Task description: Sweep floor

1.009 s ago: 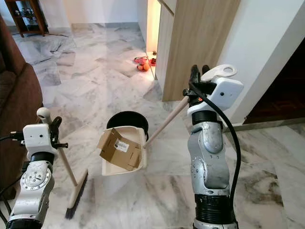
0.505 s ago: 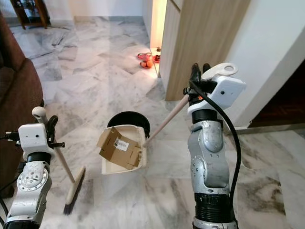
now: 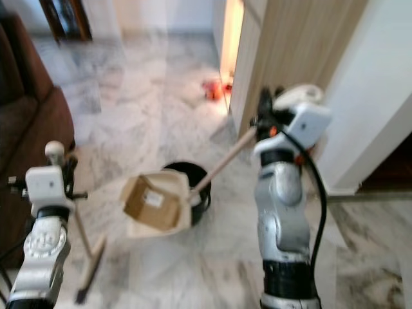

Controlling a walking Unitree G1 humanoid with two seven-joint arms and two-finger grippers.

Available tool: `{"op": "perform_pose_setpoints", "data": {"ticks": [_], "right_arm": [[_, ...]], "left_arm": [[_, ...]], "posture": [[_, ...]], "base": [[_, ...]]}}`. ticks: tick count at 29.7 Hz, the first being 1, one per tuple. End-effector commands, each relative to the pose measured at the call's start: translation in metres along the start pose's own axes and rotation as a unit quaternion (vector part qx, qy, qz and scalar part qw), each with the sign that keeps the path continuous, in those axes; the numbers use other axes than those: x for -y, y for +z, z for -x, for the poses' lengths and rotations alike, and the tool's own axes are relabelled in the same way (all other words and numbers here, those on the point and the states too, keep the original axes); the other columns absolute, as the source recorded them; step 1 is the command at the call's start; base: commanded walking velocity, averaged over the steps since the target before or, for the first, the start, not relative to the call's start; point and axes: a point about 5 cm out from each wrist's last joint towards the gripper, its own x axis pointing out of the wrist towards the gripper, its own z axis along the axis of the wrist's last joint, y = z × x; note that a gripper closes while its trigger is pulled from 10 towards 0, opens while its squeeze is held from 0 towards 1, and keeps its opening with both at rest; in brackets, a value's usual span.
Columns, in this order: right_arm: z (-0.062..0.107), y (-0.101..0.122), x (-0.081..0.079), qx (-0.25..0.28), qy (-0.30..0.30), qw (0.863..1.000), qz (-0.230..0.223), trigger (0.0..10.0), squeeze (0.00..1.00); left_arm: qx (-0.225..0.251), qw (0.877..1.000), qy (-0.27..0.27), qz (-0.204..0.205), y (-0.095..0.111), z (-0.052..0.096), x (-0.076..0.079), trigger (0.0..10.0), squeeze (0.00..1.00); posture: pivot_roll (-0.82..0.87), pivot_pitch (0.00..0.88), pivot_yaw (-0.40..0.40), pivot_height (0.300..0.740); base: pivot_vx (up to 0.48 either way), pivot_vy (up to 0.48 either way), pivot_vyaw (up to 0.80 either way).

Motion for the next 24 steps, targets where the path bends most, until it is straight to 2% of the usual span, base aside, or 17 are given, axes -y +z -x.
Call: {"op": "perform_pose_setpoints", "data": {"ticks": [1,9,15,19,24], "right_arm": [[-0.0044,0.0159,-0.0089,0.041,0.013,0.999,-0.017,10.0,0.0],[-0.0049,0.0164,-0.0097,0.043,0.014,0.999,-0.013,10.0,0.0],[-0.0048,0.0166,-0.0095,0.043,0.015,0.999,-0.013,10.0,0.0],[-0.0049,0.0167,-0.0097,0.044,0.018,0.999,-0.012,10.0,0.0],[-0.0051,0.0175,-0.0113,0.046,0.021,0.999,-0.012,10.0,0.0]], "left_arm": [[0.033,0.999,0.005,-0.008,0.0125,-0.0047,-0.0034,10.0,0.0],[0.035,0.999,0.006,-0.009,0.0134,-0.0059,-0.0036,10.0,0.0],[0.034,0.999,0.007,-0.009,0.0133,-0.0058,-0.0033,10.0,0.0],[0.036,0.999,0.008,-0.008,0.0137,-0.0058,-0.0029,10.0,0.0],[0.037,0.999,0.01,-0.008,0.0141,-0.0066,-0.0036,10.0,0.0]], "posture": [[0.06,0.059,-0.038,0.74],[0.06,0.056,-0.037,0.74],[0.06,0.053,-0.037,0.74],[0.06,0.054,-0.038,0.74],[0.06,0.054,-0.038,0.74]], "base": [[0.277,0.0,0.0],[0.279,0.0,0.0],[0.279,0.0,0.53],[0.277,0.0,0.0],[0.278,0.0,0.68]]}}
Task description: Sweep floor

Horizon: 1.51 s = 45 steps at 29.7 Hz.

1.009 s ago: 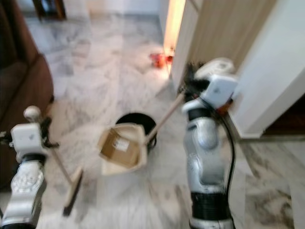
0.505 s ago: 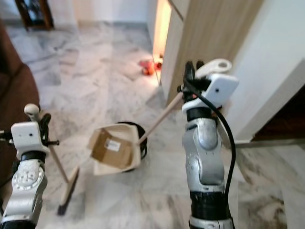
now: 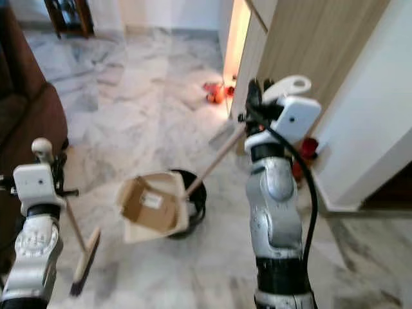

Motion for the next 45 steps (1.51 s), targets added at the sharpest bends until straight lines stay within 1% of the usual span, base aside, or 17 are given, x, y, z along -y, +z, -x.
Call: {"op": "perform_pose_setpoints", "data": {"ticks": [1,4,14,17,19,21,23,29,32,35,45], "right_arm": [[-0.005,0.017,-0.01,0.043,0.016,0.999,-0.003,10.0,0.0],[-0.005,0.017,-0.009,0.043,0.016,0.999,-0.004,10.0,0.0],[-0.006,0.018,-0.01,0.044,0.016,0.999,-0.008,10.0,0.0],[-0.007,0.023,-0.009,0.058,0.013,0.998,-0.013,10.0,0.0],[-0.008,0.031,-0.008,0.081,0.005,0.996,-0.021,10.0,0.0],[-0.009,0.036,-0.008,0.093,0.002,0.995,-0.021,10.0,0.0],[-0.009,0.037,-0.008,0.094,0.003,0.995,-0.02,10.0,0.0],[-0.009,0.035,-0.009,0.091,0.007,0.996,-0.013,10.0,0.0],[-0.009,0.035,-0.01,0.092,0.01,0.996,0.002,10.0,0.0],[-0.008,0.037,-0.017,0.101,0.029,0.994,0.022,10.0,0.0],[-0.007,0.037,-0.019,0.105,0.037,0.993,0.036,10.0,0.0]], "left_arm": [[0.03,1.0,0.007,-0.006,0.012,-0.005,-0.005,10.0,0.0],[0.03,0.999,0.007,-0.006,0.012,-0.005,-0.005,10.0,0.0],[0.03,0.999,0.011,-0.006,0.011,-0.005,-0.006,10.0,0.0],[0.031,0.999,0.011,-0.006,0.011,-0.005,-0.006,10.0,0.0],[0.031,0.999,0.011,-0.006,0.011,-0.005,-0.006,10.0,0.0],[0.031,0.999,0.011,-0.005,0.011,-0.005,-0.006,10.0,0.0],[0.031,0.999,0.011,-0.005,0.011,-0.005,-0.006,10.0,0.0],[0.03,0.999,0.01,-0.003,0.011,-0.004,-0.005,10.0,0.0],[0.029,1.0,0.01,-0.003,0.01,-0.004,-0.004,10.0,0.0],[0.029,1.0,0.01,-0.003,0.01,-0.004,-0.004,10.0,0.0],[0.027,1.0,0.007,-0.002,0.009,-0.003,-0.001,10.0,0.0]], "posture": [[0.06,0.054,-0.038,0.74],[0.06,0.054,-0.038,0.74],[0.07,0.056,-0.04,0.74],[0.07,0.056,-0.04,0.74],[0.06,0.058,-0.04,0.74],[0.06,0.059,-0.041,0.74],[0.06,0.059,-0.041,0.74],[0.06,0.059,-0.041,0.74],[0.06,0.059,-0.041,0.74],[0.06,0.055,-0.042,0.74],[0.06,0.048,-0.04,0.74]], "base": [[0.281,0.0,0.59],[0.281,0.0,0.59],[0.279,0.0,0.0],[0.281,0.0,0.0],[0.281,0.0,0.0],[0.279,0.0,0.0],[0.279,0.0,0.0],[0.279,0.0,0.0],[0.282,0.0,0.0],[0.281,0.0,0.0],[0.28,0.0,0.0]]}}
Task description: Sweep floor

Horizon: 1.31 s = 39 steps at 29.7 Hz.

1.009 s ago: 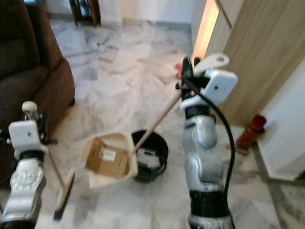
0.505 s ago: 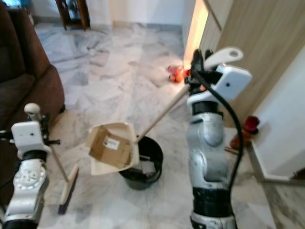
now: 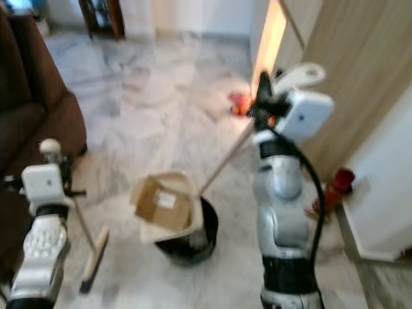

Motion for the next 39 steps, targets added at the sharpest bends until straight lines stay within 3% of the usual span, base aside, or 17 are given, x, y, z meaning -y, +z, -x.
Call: {"op": "perform_pose_setpoints", "data": {"ticks": [1,12,17,23,28,39], "right_arm": [[-0.005,0.022,-0.01,0.057,0.014,0.998,-0.014,10.0,0.0],[-0.003,0.019,-0.016,0.06,0.036,0.998,0.009,10.0,0.0],[0.0,0.02,-0.032,0.073,0.083,0.993,0.049,10.0,0.0],[0.009,0.02,-0.058,0.083,0.132,0.987,0.044,10.0,0.0],[0.018,0.02,-0.079,0.109,0.184,0.973,0.089,10.0,0.0],[0.029,0.021,-0.098,0.134,0.235,0.955,0.125,10.0,0.0]], "left_arm": [[0.027,1.0,0.005,-0.006,0.01,-0.003,-0.003,10.0,0.0],[0.028,1.0,0.001,-0.002,0.009,-0.002,0.0,10.0,0.0],[0.028,1.0,0.001,-0.002,0.009,-0.001,-0.001,10.0,0.0],[0.029,1.0,0.002,0.0,0.009,-0.001,0.001,10.0,0.0],[0.029,1.0,0.0,0.001,0.01,-0.001,0.001,10.0,0.0],[0.03,1.0,0.0,0.002,0.01,-0.002,0.001,10.0,0.0]], "posture": [[0.06,0.048,-0.04,0.74],[0.06,0.05,-0.043,0.74],[0.05,0.054,-0.044,0.74],[0.06,0.056,-0.045,0.74],[0.06,0.06,-0.044,0.74],[0.05,0.065,-0.043,0.74]], "base": [[0.277,0.0,0.0],[0.074,0.0,0.0],[0.0,0.0,0.0],[0.0,0.0,0.0],[0.0,0.0,0.0],[0.0,0.0,0.0]]}}
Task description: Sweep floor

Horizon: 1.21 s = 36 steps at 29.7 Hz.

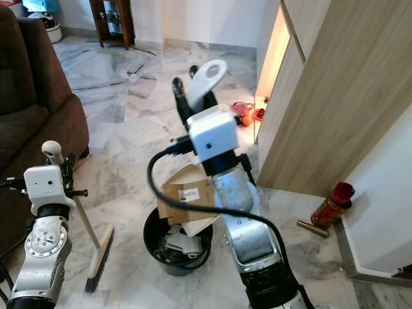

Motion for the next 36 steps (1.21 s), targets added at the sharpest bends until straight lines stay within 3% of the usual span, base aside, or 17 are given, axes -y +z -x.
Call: {"op": "perform_pose_setpoints", "data": {"ticks": [1,11,24,28,36], "right_arm": [[-0.004,0.024,-0.002,0.067,0.009,0.998,0.021,10.0,0.0],[-0.001,0.033,-0.021,0.094,0.061,0.993,0.046,10.0,0.0],[-0.001,0.032,-0.024,0.097,0.063,0.992,0.056,10.0,0.0],[-0.005,0.026,-0.012,0.082,0.033,0.993,0.08,10.0,0.0],[-0.005,0.007,0.036,0.029,-0.065,0.989,0.127,10.0,0.0]], "left_arm": [[0.033,0.999,0.002,0.0,0.012,-0.004,0.0,10.0,0.0],[0.034,0.999,0.003,0.0,0.012,-0.004,0.0,10.0,0.0],[0.035,0.999,0.003,0.002,0.012,-0.004,0.0,10.0,0.0],[0.035,0.999,0.002,0.002,0.012,-0.004,0.001,10.0,0.0],[0.036,0.999,0.001,0.003,0.013,-0.004,0.001,10.0,0.0]], "posture": [[0.05,0.069,-0.043,0.74],[0.05,0.072,-0.044,0.74],[0.05,0.059,-0.046,0.74],[0.05,0.056,-0.045,0.74],[0.05,0.045,-0.044,0.74]], "base": [[0.0,0.0,0.0],[0.0,0.0,0.0],[0.0,0.0,0.0],[0.0,0.0,0.0],[0.0,0.0,0.0]]}}
